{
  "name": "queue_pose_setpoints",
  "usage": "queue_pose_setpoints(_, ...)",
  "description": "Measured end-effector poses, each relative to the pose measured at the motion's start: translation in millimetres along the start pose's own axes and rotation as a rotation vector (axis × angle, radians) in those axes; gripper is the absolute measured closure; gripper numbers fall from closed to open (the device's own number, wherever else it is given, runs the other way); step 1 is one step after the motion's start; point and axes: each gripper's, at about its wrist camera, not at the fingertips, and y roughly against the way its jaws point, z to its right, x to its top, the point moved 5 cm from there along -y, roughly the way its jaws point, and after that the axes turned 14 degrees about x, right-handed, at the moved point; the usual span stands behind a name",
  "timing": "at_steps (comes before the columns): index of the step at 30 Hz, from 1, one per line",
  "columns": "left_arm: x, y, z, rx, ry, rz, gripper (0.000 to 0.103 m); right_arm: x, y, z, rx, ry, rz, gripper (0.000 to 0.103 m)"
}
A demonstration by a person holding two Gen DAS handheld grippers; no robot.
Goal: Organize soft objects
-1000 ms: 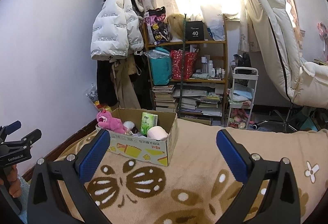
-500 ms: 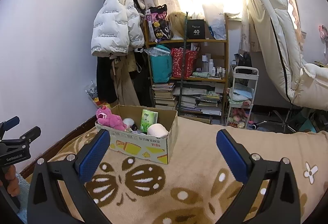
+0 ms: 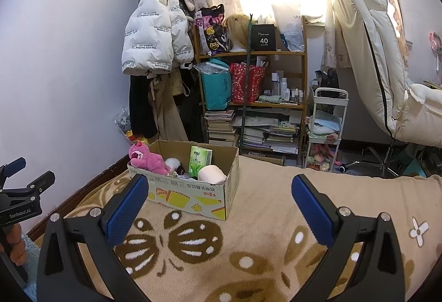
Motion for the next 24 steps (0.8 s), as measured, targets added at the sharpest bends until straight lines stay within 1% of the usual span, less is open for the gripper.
queue_pose_setpoints(6, 0.0, -0.8, -0.9, -0.004, 0.000, 0.000, 0.001, 0.3, -0.6, 0.6, 0.000, 0.001, -0.001, 0.000)
queue_pose_setpoints(11, -3.7, 0.2, 0.6, 0.008, 0.002, 0.008, 0.001, 0.6, -0.3, 1.5, 0.003, 0.001, -0.002, 0.000)
queue_pose_setpoints(17, -7.9, -0.8, 3.5, 0.018, -0.005, -0.004, 0.001, 0.6, -0.6, 1.3, 0.003, 0.003, -0.005, 0.000)
queue_pose_setpoints(24, -6.9, -1.2, 4.6, 0.015, -0.001, -0.011, 0.001, -7.0, -0.8, 2.2, 0.003, 0.005, -0.012, 0.000)
